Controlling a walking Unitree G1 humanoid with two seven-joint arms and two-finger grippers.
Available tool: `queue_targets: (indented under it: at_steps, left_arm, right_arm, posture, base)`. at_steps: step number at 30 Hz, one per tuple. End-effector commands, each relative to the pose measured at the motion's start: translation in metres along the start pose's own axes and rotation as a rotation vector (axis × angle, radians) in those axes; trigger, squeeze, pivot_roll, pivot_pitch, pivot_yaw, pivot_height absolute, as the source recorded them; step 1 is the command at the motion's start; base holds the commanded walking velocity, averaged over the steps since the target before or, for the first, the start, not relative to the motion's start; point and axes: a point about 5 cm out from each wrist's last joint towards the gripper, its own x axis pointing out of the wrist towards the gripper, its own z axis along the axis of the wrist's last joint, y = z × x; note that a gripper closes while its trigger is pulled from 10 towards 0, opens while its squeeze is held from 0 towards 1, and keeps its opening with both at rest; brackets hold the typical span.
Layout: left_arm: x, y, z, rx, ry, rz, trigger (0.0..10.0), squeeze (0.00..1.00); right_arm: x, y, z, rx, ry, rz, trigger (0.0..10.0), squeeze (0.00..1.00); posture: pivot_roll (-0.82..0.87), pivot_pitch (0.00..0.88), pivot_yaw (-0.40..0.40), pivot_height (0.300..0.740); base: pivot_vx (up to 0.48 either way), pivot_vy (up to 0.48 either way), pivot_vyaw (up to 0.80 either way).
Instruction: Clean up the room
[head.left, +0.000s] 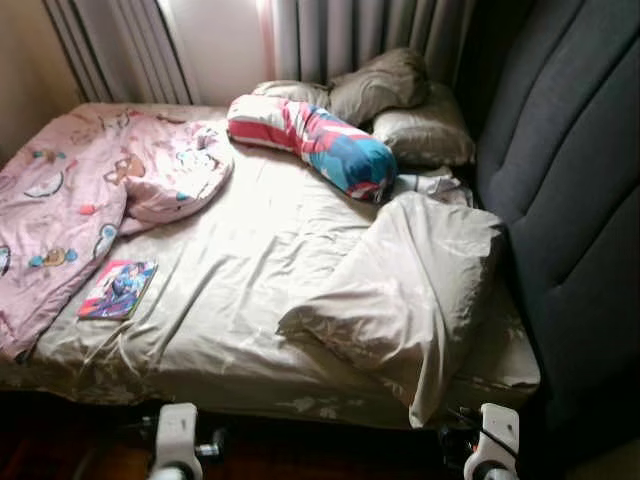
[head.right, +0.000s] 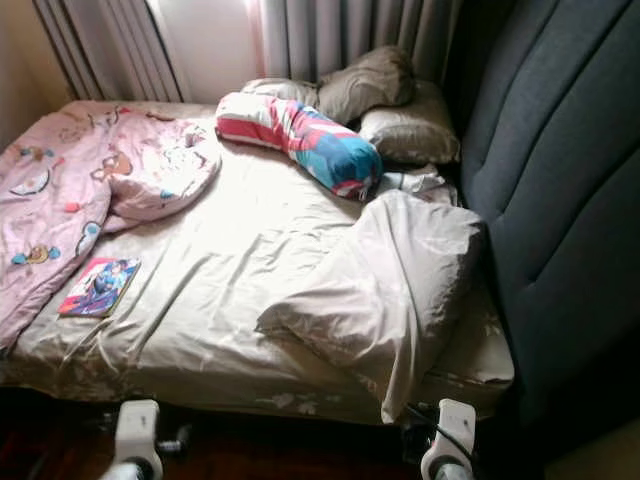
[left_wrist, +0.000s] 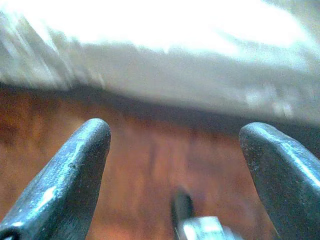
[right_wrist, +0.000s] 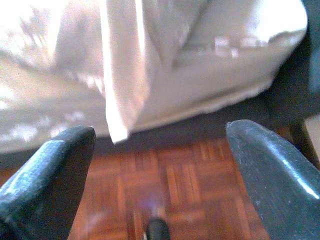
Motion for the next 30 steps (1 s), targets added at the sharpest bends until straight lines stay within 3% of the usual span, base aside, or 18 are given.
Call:
queue_targets:
  at_steps: [1,4,6,8,13,17,21,24,27,30]
  left_arm:
    - [0.004,-0.002,0.019,-0.025,-0.103,-0.014,10.0,0.0]
    - [0.006,-0.003,0.034,-0.028,-0.18,-0.02,10.0,0.0]
    - [0.006,-0.006,0.055,-0.033,-0.304,-0.043,10.0,0.0]
    - [0.002,-0.01,0.061,-0.009,-0.373,-0.077,10.0,0.0]
    - [-0.004,-0.013,0.06,0.008,-0.417,-0.095,10.0,0.0]
    - [-0.021,-0.015,0.058,0.059,-0.506,-0.136,10.0,0.0]
    - [-0.028,-0.015,0.061,0.081,-0.529,-0.166,10.0,0.0]
    - [-0.032,-0.017,0.065,0.075,-0.545,-0.19,10.0,0.0]
    - [-0.031,-0.015,0.067,0.045,-0.538,-0.164,10.0,0.0]
    - [-0.03,-0.014,0.071,0.048,-0.539,-0.154,10.0,0.0]
  right_arm:
    - [0.005,0.003,0.025,-0.001,-0.107,0.011,10.0,0.0]
    - [0.006,0.005,0.033,-0.006,-0.151,0.024,10.0,0.0]
    - [0.005,0.007,0.04,-0.023,-0.212,0.045,10.0,0.0]
    - [0.003,0.006,0.045,-0.037,-0.262,0.053,10.0,0.0]
    - [0.001,0.005,0.05,-0.066,-0.32,0.063,10.0,0.0]
    - [-0.01,0.003,0.06,-0.145,-0.469,0.089,10.0,0.0]
    - [-0.018,0.009,0.069,-0.223,-0.56,0.138,10.0,0.0]
    - [-0.022,0.012,0.077,-0.163,-0.603,0.146,10.0,0.0]
    - [-0.023,0.015,0.071,-0.197,-0.593,0.157,10.0,0.0]
    - [-0.026,0.014,0.059,-0.16,-0.565,0.138,10.0,0.0]
  posture:
    - [-0.02,0.0,-0.007,0.74]
    - [-0.03,0.0,-0.005,0.74]
    - [-0.03,0.0,-0.003,0.74]
    - [-0.04,0.0,-0.001,0.74]
    - [-0.04,0.0,0.001,0.74]
    - [-0.06,0.0,0.008,0.74]
    - [-0.06,0.0,0.011,0.74]
    - [-0.07,0.0,0.007,0.74]
    - [-0.06,0.0,0.003,0.74]
    - [-0.06,0.0,0.004,0.74]
  base:
    - [0.0,0.0,0.0]
    - [0.0,0.0,0.0]
    - [0.0,0.0,0.0]
    - [0.0,0.0,0.0]
    - [0.0,0.0,0.0]
    - [0.0,0.0,0.0]
    - [0.0,0.0,0.0]
    - [0.0,0.0,0.0]
    - [0.0,0.0,0.0]
    - [0.0,0.0,0.0]
